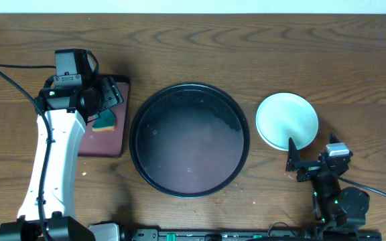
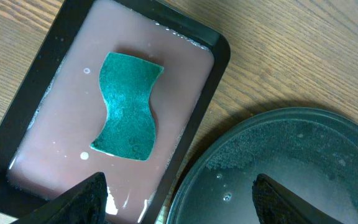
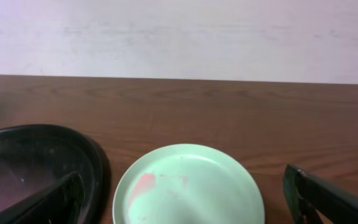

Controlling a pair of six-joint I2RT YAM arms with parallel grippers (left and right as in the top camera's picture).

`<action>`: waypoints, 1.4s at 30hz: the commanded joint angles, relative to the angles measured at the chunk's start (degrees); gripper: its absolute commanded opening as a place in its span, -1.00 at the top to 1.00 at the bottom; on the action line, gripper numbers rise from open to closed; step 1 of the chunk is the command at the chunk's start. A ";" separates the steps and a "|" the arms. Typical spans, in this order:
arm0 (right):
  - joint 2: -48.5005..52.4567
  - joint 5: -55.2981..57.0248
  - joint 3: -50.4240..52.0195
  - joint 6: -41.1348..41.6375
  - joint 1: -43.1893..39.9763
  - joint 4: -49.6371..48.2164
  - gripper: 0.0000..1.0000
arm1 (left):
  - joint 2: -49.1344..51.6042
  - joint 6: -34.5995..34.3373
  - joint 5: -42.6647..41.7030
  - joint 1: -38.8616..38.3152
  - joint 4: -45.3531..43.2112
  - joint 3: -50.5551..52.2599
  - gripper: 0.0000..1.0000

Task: Clean dirty plates on tray and stack at the side

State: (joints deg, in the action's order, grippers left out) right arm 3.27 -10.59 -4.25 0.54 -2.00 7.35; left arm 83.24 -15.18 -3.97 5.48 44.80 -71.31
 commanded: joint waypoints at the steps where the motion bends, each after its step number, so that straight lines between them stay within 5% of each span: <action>1: -2.82 -1.92 2.69 -0.81 0.20 -1.33 -0.98 | 0.13 -0.07 0.11 0.09 0.15 -0.55 -0.50; 42: -2.97 -1.90 3.93 -0.83 0.22 -4.31 -0.99 | 0.15 -0.04 1.16 0.09 1.07 -0.31 -0.50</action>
State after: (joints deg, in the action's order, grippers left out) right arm 0.84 -12.03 -0.60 0.54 -2.00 3.16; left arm 83.24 -15.18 -3.90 5.48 45.36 -71.31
